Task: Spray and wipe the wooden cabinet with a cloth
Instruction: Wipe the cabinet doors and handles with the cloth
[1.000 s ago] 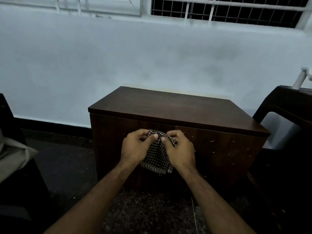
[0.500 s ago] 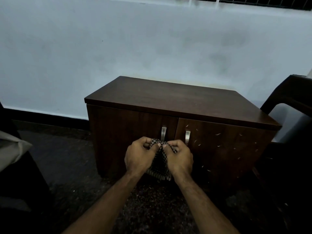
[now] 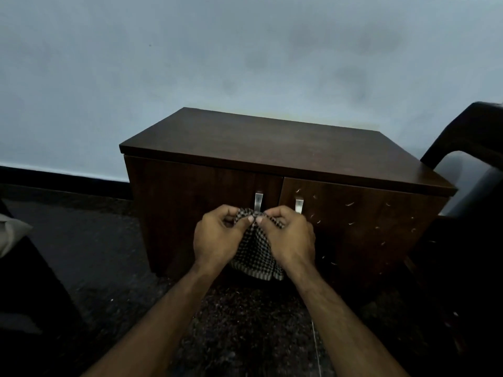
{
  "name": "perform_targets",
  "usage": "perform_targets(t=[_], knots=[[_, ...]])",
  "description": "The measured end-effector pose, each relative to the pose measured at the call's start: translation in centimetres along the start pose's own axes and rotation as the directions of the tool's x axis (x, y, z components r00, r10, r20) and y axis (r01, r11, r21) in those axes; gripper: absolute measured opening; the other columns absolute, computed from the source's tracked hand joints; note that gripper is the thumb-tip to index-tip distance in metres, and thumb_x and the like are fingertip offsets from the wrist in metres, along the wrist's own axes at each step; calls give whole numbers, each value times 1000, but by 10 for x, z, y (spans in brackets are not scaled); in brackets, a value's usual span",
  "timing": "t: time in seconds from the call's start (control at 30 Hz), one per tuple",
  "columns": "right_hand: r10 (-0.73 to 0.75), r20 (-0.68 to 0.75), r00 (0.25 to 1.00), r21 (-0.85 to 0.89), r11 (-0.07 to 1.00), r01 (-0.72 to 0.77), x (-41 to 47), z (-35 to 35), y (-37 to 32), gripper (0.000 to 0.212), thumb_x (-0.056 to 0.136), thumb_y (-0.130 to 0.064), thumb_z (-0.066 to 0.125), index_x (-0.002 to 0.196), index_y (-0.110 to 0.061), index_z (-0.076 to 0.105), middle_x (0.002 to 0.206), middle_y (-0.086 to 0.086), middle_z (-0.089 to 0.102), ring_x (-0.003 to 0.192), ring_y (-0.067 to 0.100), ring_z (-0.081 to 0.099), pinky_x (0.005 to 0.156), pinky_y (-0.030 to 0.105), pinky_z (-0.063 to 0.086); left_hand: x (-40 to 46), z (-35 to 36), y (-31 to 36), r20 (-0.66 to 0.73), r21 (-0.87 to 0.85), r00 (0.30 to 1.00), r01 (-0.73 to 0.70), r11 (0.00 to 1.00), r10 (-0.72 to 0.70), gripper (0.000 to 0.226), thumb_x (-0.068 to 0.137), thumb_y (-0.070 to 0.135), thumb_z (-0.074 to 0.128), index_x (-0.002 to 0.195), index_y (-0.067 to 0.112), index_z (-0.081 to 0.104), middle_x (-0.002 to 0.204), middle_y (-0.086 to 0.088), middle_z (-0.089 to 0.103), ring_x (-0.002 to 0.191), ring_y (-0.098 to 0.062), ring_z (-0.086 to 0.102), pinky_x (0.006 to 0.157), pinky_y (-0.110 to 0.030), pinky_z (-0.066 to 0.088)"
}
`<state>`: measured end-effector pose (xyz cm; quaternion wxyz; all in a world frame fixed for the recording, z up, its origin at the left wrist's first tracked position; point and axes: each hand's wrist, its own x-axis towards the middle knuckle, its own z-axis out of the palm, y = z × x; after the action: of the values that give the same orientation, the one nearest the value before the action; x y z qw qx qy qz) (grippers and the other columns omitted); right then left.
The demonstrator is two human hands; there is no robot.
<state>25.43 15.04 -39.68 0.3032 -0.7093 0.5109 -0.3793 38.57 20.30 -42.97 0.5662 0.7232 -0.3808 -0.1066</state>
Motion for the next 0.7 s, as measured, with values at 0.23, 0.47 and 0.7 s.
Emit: perform_targets(t=[0.23, 0.47, 0.7], knots=[[65, -106, 992, 25, 998, -63, -10, 27, 21, 21, 87, -48, 74, 97, -30, 73, 95, -10, 75, 79, 4, 65, 75, 30, 58, -5, 15, -16, -55, 9, 995, 84, 996, -83, 23, 77, 54, 78, 86, 33, 76, 75, 21, 74, 74, 2, 70, 73, -38, 61], [-8, -175, 985, -25, 1000, 4, -13, 34, 24, 16, 89, -43, 73, 99, -30, 71, 88, -8, 76, 80, 12, 71, 72, 32, 59, -4, 15, -21, -73, 56, 997, 28, 998, -23, 24, 77, 53, 79, 90, 33, 77, 78, 21, 74, 75, 5, 69, 74, -35, 62], [26, -150, 988, -81, 996, -39, -18, 40, 29, 17, 91, -47, 69, 99, -32, 67, 86, -9, 74, 79, 15, 71, 69, 32, 57, -11, 13, -18, -68, 178, 997, 47, 983, -35, 21, 79, 56, 77, 88, 37, 74, 76, 20, 71, 75, 3, 67, 69, -30, 59]])
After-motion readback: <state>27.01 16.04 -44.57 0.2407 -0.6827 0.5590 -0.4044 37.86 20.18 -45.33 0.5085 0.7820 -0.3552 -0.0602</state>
